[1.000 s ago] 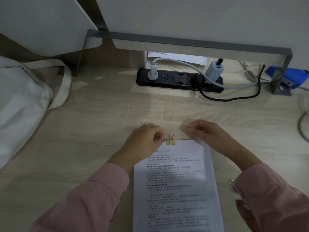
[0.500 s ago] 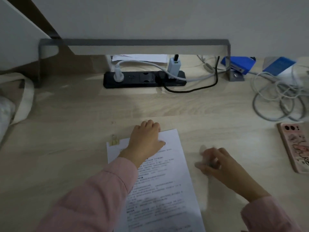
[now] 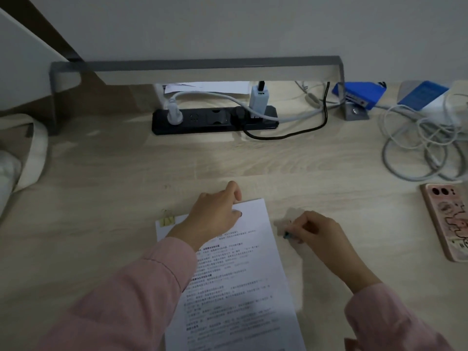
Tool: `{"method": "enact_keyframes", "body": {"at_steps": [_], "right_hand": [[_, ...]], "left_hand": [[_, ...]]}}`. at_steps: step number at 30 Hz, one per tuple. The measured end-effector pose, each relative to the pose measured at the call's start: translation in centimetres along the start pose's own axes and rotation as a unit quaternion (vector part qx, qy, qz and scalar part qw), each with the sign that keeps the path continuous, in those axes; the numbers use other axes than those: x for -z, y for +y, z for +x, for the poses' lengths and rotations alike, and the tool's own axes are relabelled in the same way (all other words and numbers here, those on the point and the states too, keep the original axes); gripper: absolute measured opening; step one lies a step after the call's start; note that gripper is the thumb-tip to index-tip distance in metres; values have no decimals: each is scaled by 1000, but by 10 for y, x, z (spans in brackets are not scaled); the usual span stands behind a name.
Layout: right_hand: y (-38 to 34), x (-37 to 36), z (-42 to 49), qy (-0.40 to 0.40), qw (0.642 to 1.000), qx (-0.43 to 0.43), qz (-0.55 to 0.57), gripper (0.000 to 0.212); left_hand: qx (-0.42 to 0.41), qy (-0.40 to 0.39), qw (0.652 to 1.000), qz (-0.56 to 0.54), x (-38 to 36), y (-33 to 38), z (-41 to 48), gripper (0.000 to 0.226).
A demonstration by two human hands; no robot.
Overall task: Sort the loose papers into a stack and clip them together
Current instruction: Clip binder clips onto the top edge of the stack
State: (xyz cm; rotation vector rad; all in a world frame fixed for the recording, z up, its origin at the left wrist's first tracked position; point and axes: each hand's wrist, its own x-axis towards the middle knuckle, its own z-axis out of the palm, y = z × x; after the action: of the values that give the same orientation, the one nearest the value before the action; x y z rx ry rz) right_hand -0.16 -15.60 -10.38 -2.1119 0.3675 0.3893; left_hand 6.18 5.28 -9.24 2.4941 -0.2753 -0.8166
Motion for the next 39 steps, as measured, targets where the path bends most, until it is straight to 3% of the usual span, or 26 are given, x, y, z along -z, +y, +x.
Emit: {"method": "enact_keyframes", "body": {"at_steps": [6,10,14,28,32,39], "right_hand": [[-43,-12,19,-41,995,-1,88,18],[-62,-30,28,-84,996,36,4,14],[-67,-39,33,-101,992,72,-28,12],[-61,-27,50,-153,985,15,76,12],[-69,-21,62,-159,985,63,15,6],[-77,-23,79,-187,968,142,-91,10]], "left_hand": [[-35,3,996,-81,0,-10,-6,16],[-28,-4,996,-86,-3,-9,-4,32],[-31,6,995,-98,-3,-11,-3,26],[-51,53,988,-135,-7,-18,-1,20],[-17,40,989,-143,-6,-18,3,27],[17,57,989,-138,-9,-15,7,19]]}}
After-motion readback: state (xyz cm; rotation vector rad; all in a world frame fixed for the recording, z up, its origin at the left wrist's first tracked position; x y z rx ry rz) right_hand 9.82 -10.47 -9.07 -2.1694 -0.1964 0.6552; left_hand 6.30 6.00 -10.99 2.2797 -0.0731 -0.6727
